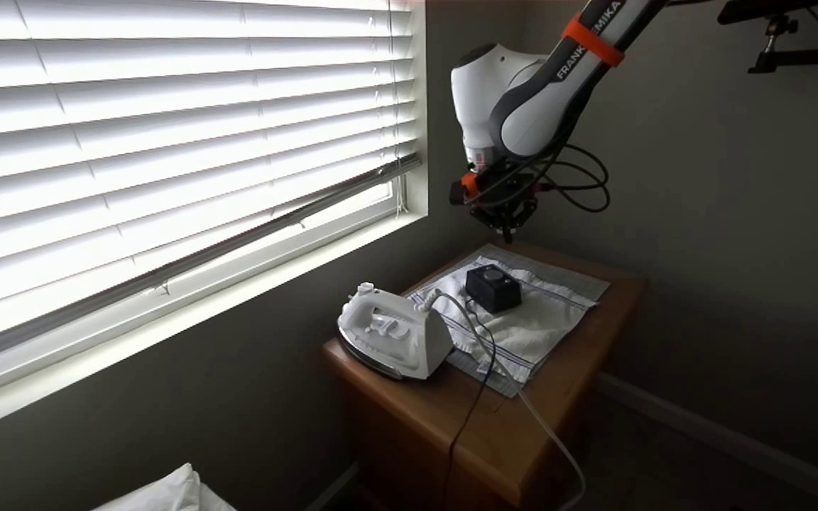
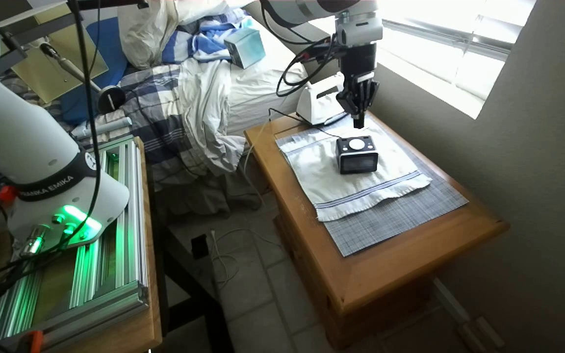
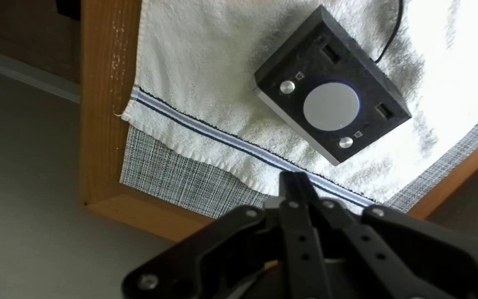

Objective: Press the right button on the alarm clock

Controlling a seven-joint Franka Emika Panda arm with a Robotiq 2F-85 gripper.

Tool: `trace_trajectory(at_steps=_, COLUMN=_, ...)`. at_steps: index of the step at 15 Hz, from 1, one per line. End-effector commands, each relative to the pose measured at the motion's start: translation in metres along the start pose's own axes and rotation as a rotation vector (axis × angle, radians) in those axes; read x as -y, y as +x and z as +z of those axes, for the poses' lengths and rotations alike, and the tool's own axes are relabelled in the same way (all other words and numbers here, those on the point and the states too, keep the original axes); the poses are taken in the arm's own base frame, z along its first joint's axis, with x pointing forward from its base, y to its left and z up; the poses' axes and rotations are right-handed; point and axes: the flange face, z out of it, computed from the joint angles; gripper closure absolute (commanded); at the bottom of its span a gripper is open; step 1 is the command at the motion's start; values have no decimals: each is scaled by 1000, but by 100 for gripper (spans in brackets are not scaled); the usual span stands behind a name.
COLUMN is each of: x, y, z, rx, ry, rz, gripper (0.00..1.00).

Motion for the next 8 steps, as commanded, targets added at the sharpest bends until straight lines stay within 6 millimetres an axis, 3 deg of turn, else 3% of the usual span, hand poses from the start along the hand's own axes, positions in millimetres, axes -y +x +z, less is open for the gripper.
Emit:
trace_trajectory(at_steps=1, x=26, y=4, z=19, rx=8, ry=12, rz=58, gripper=100)
trace_trajectory(at_steps=8, x=51, y=4, z=47, rx=-45, ry=-11, rz=137, gripper=100)
